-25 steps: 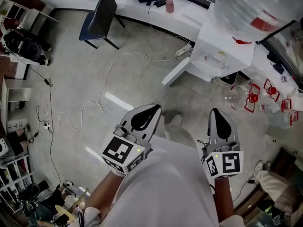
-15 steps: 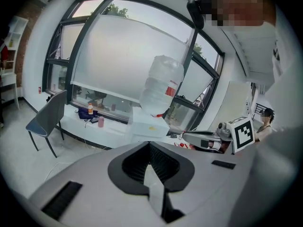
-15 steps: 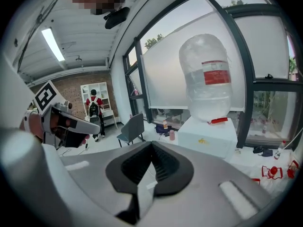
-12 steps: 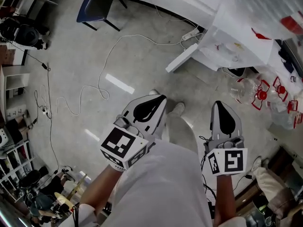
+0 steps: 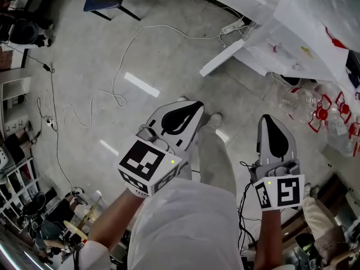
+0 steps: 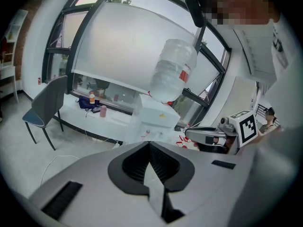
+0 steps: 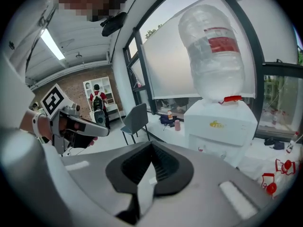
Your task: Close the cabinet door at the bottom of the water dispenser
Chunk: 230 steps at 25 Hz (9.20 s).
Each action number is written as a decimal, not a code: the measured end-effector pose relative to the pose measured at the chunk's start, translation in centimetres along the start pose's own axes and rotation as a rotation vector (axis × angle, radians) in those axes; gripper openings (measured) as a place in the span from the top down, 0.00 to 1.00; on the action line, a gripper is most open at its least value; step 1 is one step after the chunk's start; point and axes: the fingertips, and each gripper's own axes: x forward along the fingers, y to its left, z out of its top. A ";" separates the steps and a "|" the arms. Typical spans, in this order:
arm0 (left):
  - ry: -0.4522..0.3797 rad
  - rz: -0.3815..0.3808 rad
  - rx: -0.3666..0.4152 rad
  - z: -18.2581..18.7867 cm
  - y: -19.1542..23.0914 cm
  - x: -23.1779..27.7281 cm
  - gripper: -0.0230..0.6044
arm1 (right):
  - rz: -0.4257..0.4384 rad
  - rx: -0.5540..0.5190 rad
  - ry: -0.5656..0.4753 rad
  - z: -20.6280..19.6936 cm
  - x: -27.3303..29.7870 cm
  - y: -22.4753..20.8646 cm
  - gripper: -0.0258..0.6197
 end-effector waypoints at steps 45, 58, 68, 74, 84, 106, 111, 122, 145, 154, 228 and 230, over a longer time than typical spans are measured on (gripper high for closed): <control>0.161 -0.041 -0.032 -19.3 17.4 20.7 0.95 | -0.021 -0.005 0.168 -19.6 18.5 -3.9 0.95; 0.205 -0.039 -0.020 -23.5 20.2 24.8 0.92 | -0.001 0.023 0.210 -23.6 20.5 -4.1 0.95; 0.267 -0.031 -0.016 -26.4 22.5 27.0 0.83 | -0.011 0.035 0.212 -24.7 21.7 -4.7 0.95; 0.310 -0.048 -0.019 -27.9 23.7 28.6 0.82 | -0.019 0.041 0.213 -25.3 22.1 -4.7 0.95; 0.369 -0.089 -0.006 -30.0 24.3 30.4 0.78 | -0.045 0.069 0.209 -26.6 22.1 -4.3 0.95; 0.462 -0.164 -0.021 -32.5 19.1 31.7 0.80 | -0.105 0.104 0.191 -27.1 19.6 -5.7 0.95; 0.477 -0.155 -0.032 -33.0 17.9 32.1 0.80 | -0.133 0.120 0.176 -27.3 18.3 -6.7 0.95; 0.485 -0.115 -0.097 -34.1 15.0 33.4 0.80 | -0.200 0.158 0.140 -28.8 14.2 -8.5 0.95; 0.533 -0.137 -0.151 -35.3 5.9 38.6 0.82 | -0.355 0.240 0.077 -32.0 5.2 -13.5 0.95; 0.534 -0.151 -0.192 -34.9 3.4 40.9 0.82 | -0.374 0.237 0.059 -32.0 4.5 -16.0 0.95; 0.491 -0.147 -0.092 -27.2 -0.7 55.8 0.95 | -0.468 0.273 -0.014 -31.9 3.6 -23.1 0.95; 0.487 -0.145 -0.091 -27.0 -0.8 56.2 0.95 | -0.470 0.274 -0.014 -31.9 3.6 -23.2 0.95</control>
